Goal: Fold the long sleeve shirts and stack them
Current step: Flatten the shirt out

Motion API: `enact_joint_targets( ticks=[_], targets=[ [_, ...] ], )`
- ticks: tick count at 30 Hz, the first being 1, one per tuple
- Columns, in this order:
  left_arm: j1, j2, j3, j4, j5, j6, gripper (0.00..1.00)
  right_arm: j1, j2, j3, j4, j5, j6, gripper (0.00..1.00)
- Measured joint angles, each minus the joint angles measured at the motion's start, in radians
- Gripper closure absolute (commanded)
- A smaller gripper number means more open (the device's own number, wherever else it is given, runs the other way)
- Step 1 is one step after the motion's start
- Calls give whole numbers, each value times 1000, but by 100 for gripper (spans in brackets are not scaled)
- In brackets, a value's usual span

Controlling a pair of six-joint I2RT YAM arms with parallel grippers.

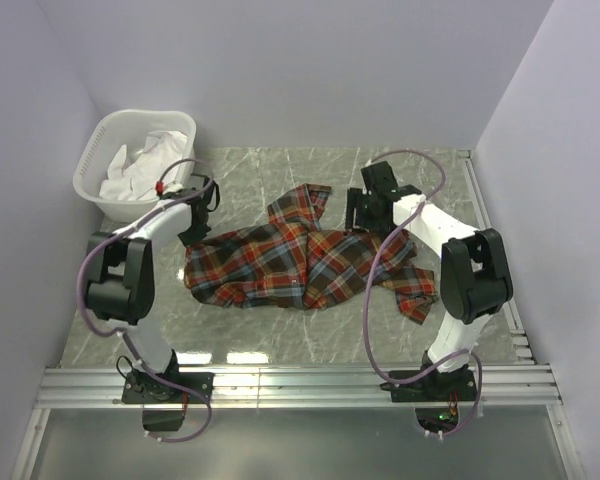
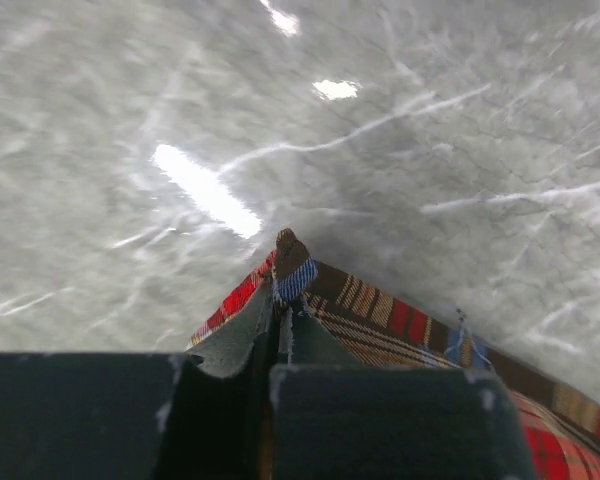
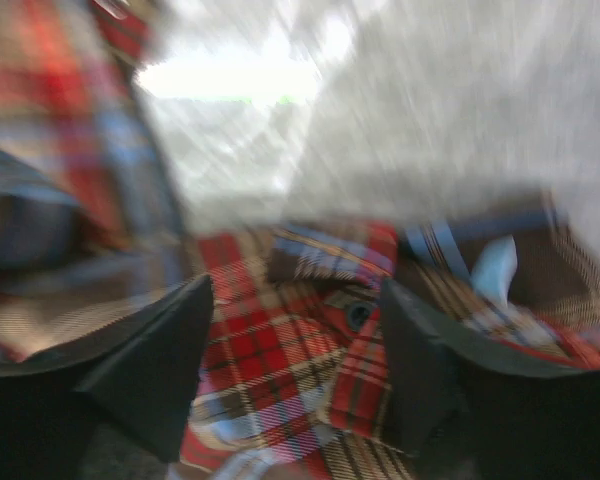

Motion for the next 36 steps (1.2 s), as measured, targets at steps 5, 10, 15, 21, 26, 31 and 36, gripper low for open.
enact_joint_targets(
  ticks=[5, 10, 15, 21, 26, 31, 36],
  targets=[
    [45, -138, -97, 11, 17, 18, 99, 24, -47, -189, 5, 39, 34, 48],
    [107, -205, -204, 20, 61, 25, 99, 35, -187, -385, 2, 61, 95, 49],
    [159, -267, -328, 26, 137, 26, 99, 35, -306, -477, -19, 66, 143, 48],
    [175, -298, -397, 29, 178, 45, 99, 57, -344, -427, -27, 58, 116, 36],
    [175, -298, -399, 51, 188, 70, 100, 83, -313, -292, 2, 9, 77, 28],
    [175, -298, -399, 61, 190, 79, 99, 85, -231, -264, 23, 24, 75, 27],
    [175, -298, -399, 68, 195, 83, 99, 85, -151, -293, -5, 67, 82, 28]
  ],
)
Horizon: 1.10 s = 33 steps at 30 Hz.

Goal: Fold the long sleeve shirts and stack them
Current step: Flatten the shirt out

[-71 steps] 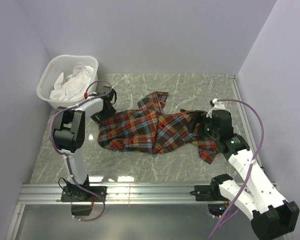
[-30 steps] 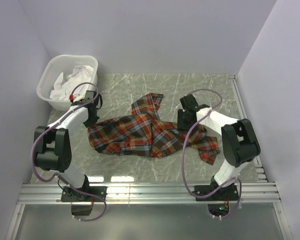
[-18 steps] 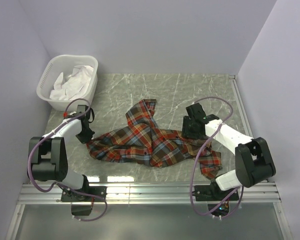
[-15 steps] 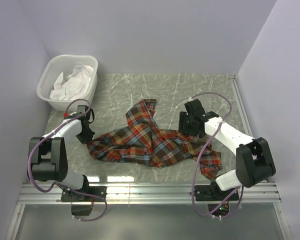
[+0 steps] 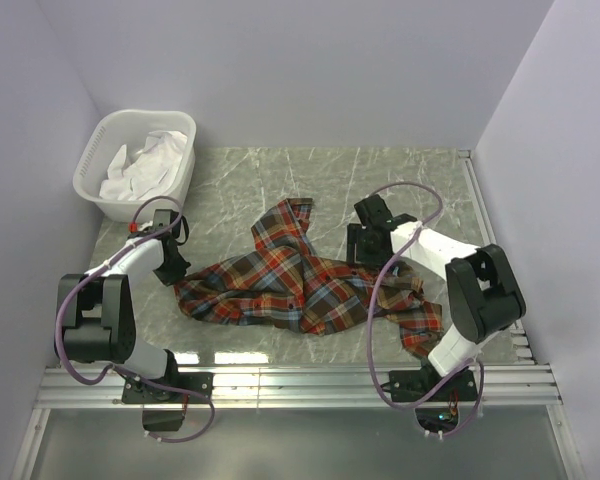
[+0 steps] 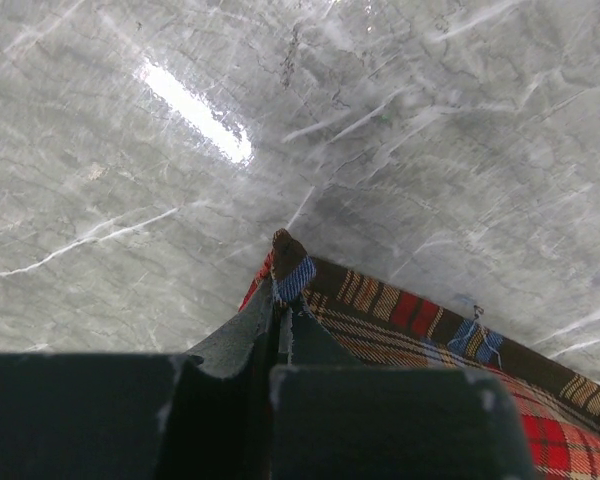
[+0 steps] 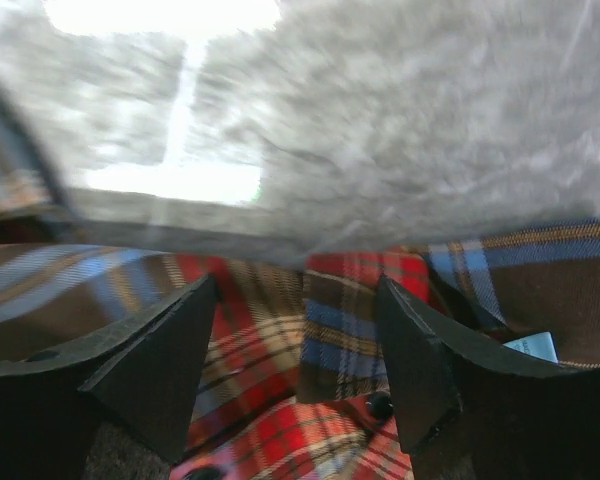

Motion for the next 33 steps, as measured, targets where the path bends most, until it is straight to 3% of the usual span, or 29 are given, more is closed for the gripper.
enact_joint_targets(
  ticks=[2, 5, 6, 8, 9, 12, 17, 23, 28, 33],
  targets=[
    [0, 0, 0, 0, 0, 2, 99, 0, 22, -5, -9, 7, 0, 30],
    [0, 0, 0, 0, 0, 3, 100, 0, 52, -5, -10, 9, -2, 45],
    [0, 0, 0, 0, 0, 4, 99, 0, 58, -5, -10, 10, -1, 58],
    [0, 0, 2, -2, 0, 4, 99, 0, 64, -5, -13, 12, -6, 68],
    [0, 0, 5, -4, 0, 5, 99, 0, 63, -5, -13, 12, -8, 81],
    [0, 0, 43, -20, 2, 5, 99, -1, 61, -2, -16, 16, -17, 100],
    [0, 7, 203, -45, 5, 2, 99, -8, 46, 63, -63, 43, -26, 100],
    [1, 90, 533, -96, 23, 2, 99, -70, -16, 265, -88, 74, -26, 100],
    [6, 254, 929, -151, 54, 15, 100, -146, -27, 518, -102, 73, -43, 100],
    [19, 488, 1535, -193, 152, 21, 100, -235, 1, 859, -54, 44, -54, 100]
  ],
)
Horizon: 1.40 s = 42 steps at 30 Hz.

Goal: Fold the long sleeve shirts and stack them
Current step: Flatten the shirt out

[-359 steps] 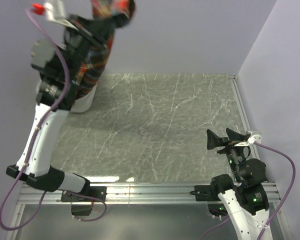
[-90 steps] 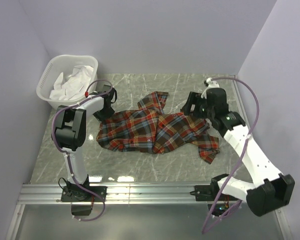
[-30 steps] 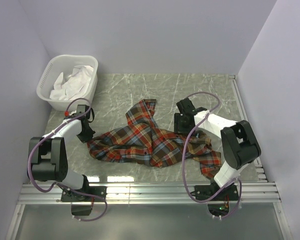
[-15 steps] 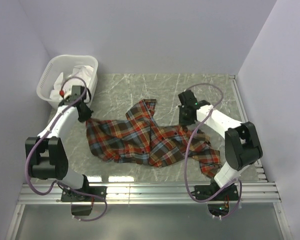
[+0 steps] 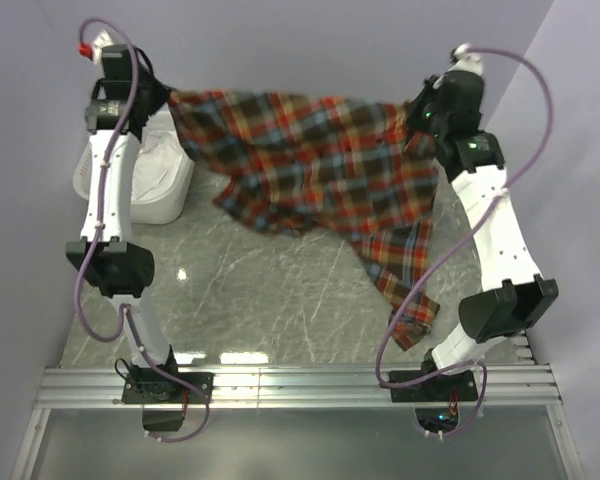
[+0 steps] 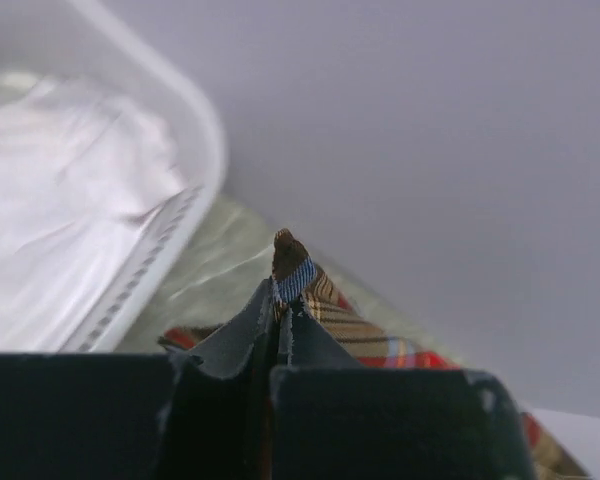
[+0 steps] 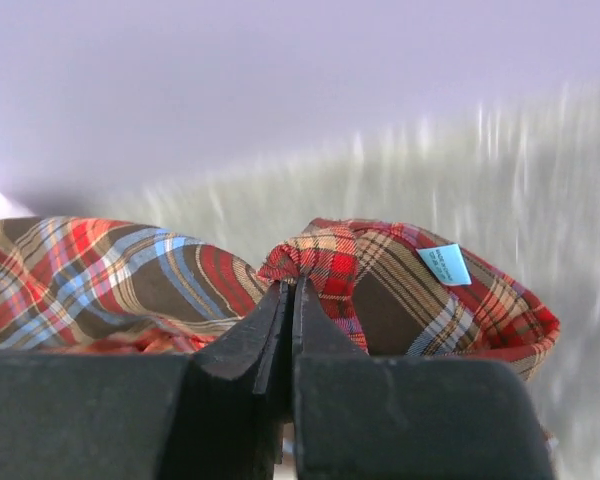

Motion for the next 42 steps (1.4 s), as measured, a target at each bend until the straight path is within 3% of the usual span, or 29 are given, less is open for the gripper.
enact_joint_targets(
  ticks=[2, 5, 8, 12, 13, 14, 15, 16, 19, 20, 23, 25, 28, 32, 37, 42],
  targets=[
    [20, -27, 9, 72, 54, -7, 100, -25, -33, 27, 73, -22, -6, 100],
    [67, -217, -243, 203, 124, -28, 100, -41, -140, -68, 181, -61, -10, 100],
    [104, -465, -564, 306, 148, -30, 100, -40, -335, -322, 300, -122, -5, 99],
    [105, -685, -812, 364, 178, -33, 97, -40, -585, -680, 450, -198, 39, 99],
    [103, -742, -897, 368, 187, -39, 94, -40, -656, -791, 492, -215, 60, 95],
    [101, -794, -982, 365, 197, -50, 88, -40, -728, -891, 509, -234, 81, 83],
    [98, -847, -1067, 367, 202, -63, 84, -40, -796, -986, 518, -252, 103, 78],
    [94, -901, -1170, 351, 211, -74, 78, -40, -857, -1068, 513, -265, 121, 64],
    [77, -1014, -1392, 256, 211, -101, 33, -40, -1013, -1220, 452, -295, 159, 39],
    [70, -1052, -1455, 208, 206, -106, 14, -40, -1061, -1246, 414, -302, 168, 35],
    [65, -1188, -1556, 79, 166, -121, 2, -40, -1162, -1262, 305, -311, 171, 28],
    [65, -1271, -1565, 34, 134, -113, 1, -40, -1207, -1255, 251, -315, 166, 28],
    [65, -1312, -1556, 40, 116, -92, 2, -40, -1178, -1215, 166, -329, 143, 28],
    [65, -1228, -1554, 84, 144, -51, 1, -40, -969, -1120, 63, -333, 117, 28],
    [39, -967, -1499, 142, 216, 2, 1, -32, -700, -1044, 33, -315, 101, 28],
    [-72, -700, -1386, 187, 227, 43, 1, 54, -436, -921, 60, -298, 84, 29]
  ],
)
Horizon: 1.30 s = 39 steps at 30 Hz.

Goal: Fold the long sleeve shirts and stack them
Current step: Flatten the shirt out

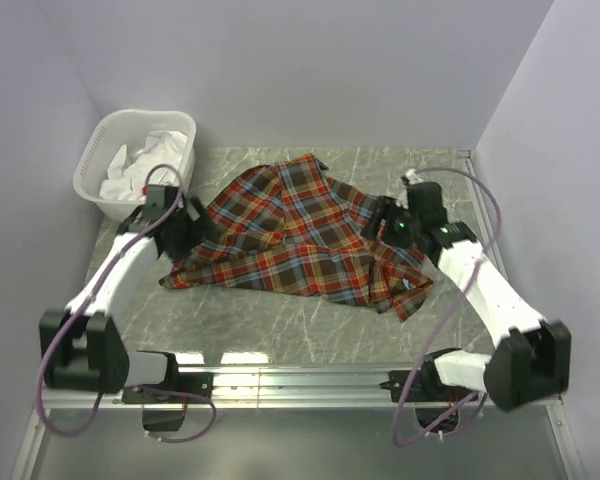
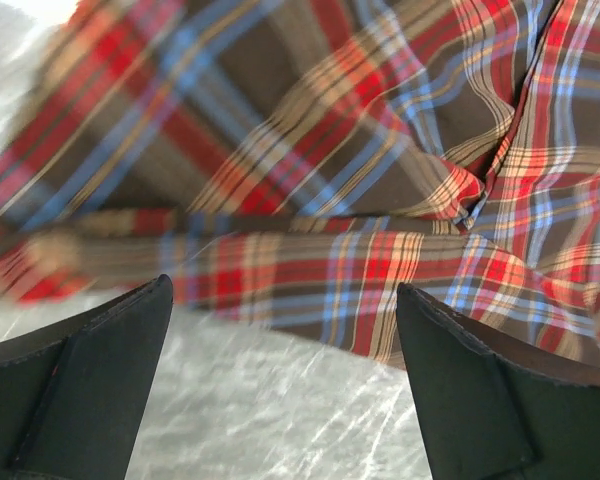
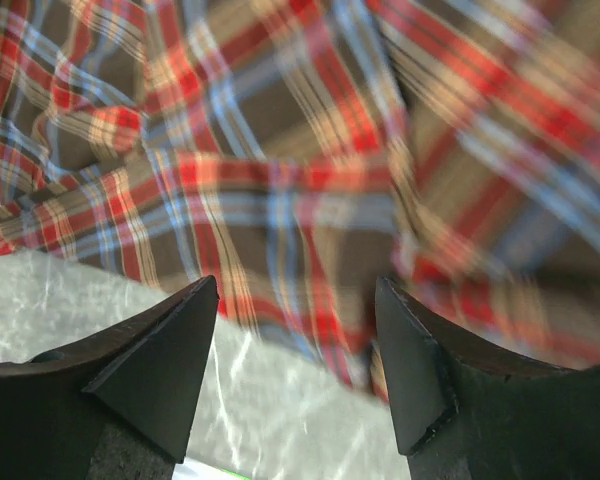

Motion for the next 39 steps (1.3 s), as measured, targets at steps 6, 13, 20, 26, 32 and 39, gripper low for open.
enact_joint_targets(
  ticks=[6, 13, 20, 26, 32, 39],
  targets=[
    [-78, 236, 126, 63, -48, 48, 1, 54, 307, 196, 126, 6, -39, 31],
    [-77, 328, 122, 84, -128, 77, 1, 53, 682, 497, 208, -9, -56, 32],
    [-77, 360, 118, 85, -174, 91, 1, 52, 879, 632, 204, 4, -72, 32],
    [-77, 399, 118, 84, -193, 93, 1, 50, 954, 682, 184, 21, -75, 32],
    [-77, 408, 118, 80, -198, 93, 1, 48, 990, 695, 176, 29, -75, 32],
    [-77, 407, 118, 80, -198, 94, 1, 48, 1012, 695, 170, 27, -87, 55]
  ],
)
